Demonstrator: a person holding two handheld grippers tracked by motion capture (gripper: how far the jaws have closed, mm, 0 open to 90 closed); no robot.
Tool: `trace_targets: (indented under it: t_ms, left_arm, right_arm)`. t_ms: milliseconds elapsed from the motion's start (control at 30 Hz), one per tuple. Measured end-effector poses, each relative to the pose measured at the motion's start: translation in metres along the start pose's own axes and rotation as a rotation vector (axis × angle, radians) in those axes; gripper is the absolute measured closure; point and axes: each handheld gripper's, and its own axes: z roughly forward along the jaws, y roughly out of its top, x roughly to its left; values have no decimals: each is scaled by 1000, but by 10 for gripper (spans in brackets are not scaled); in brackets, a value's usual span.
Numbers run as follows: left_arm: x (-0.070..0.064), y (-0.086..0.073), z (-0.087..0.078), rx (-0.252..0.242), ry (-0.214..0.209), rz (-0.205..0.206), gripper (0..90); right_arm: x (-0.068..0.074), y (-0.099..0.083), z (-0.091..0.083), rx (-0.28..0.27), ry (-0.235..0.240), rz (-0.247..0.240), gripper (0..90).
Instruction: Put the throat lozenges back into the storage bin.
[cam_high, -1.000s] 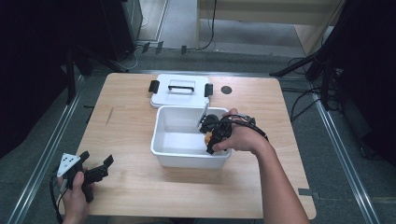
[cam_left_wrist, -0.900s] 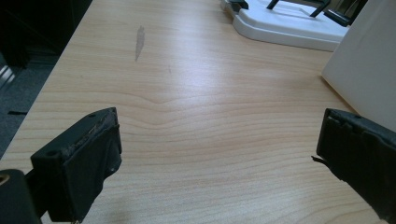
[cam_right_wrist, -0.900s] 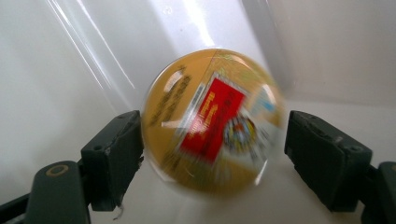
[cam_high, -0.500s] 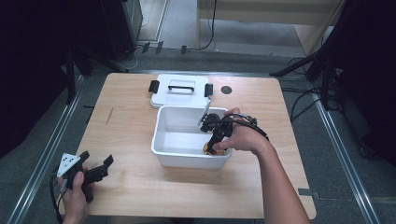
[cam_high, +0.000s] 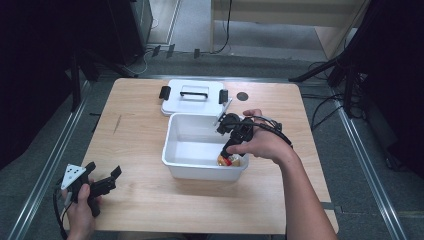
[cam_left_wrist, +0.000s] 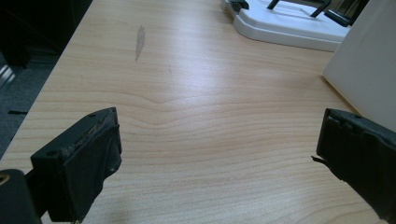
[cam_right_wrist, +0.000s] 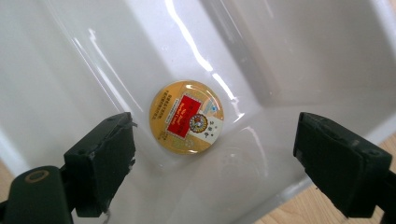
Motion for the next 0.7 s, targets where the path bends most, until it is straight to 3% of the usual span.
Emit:
trace_targets:
  t_ms: [367,700]
  left_arm:
    - [0,0,0,-5,3,1,4]
    - [0,0,0,-3,2,-2,4]
  right_arm:
    - [-6,-11,-32,-58,-31,56,134]
    - [-23,-42,-41,-65,-63,131,133]
